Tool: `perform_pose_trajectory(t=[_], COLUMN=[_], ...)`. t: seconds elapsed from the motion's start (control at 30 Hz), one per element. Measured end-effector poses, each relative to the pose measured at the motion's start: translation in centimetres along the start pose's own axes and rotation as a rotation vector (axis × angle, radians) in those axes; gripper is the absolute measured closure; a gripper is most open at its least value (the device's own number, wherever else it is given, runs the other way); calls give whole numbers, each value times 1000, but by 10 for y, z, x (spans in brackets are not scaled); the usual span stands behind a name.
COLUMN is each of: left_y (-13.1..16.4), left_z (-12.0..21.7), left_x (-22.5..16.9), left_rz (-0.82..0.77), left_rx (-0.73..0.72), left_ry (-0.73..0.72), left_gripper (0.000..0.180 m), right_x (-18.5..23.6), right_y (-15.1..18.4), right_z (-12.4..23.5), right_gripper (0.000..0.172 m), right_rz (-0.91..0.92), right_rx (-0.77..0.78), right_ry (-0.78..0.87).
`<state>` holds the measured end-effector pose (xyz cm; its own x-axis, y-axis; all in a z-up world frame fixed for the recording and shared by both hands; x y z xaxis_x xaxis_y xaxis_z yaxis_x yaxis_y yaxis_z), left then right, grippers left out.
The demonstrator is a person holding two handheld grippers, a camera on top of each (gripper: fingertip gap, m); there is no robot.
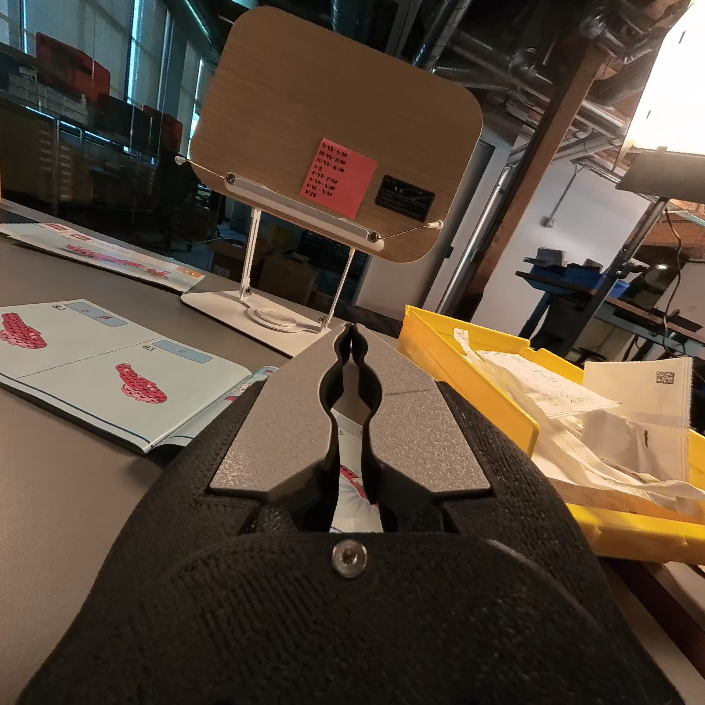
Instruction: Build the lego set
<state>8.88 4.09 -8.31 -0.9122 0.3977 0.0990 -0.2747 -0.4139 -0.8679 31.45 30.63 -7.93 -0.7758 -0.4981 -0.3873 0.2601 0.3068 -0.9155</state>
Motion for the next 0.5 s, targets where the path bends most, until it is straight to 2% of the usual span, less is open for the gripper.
perform_pose_trajectory(t=[0.07, 0.13, 0.2, 0.27, 0.33, 0.4, 0.47, 0.5], left_y=[-14, -15, -4, 18, 45, 77, 108, 119], left_z=[37, 78, 125, 161, 179, 181, 175, 168], left_x=[23, 67, 122, 161, 185, 197, 202, 200], left_rz=[40, 98, 232, 363, 440, 409, 324, 305], left_rx=[-109, -169, -192, -160, -62, 154, 401, 482], left_ry=[-72, -262, -503, -638, -716, -747, -730, -663], left_gripper=[156, 151, 151, 149, 146, 144, 161, 168], right_x=[0, 0, 0, 0, -1, -1, 0, 0], right_y=[0, 0, 0, -1, -1, -1, -1, -1], right_z=[0, 0, 0, 0, -1, -1, -1, -2], right_gripper=[172, 172, 172, 172, 172, 172, 172, 172], right_rz=[-4, -8, -16, -24, -30, -30, -27, -25], right_rx=[-3, -5, -10, -15, -18, -19, -19, -18], right_ry=[-2, -3, -6, -11, -16, -17, -20, -23])
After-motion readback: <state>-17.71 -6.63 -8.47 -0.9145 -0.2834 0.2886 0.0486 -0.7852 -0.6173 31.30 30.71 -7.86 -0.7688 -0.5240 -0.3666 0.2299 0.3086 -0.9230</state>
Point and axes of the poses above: each gripper's, where its closed fingertips meet, z back along the fingers, y out of its underside, x = y × z across the jaws, the point moved 4 cm from there along z, back along the fingers, and after that the axes turned 15 degrees about -y, right-handed, at the moved point
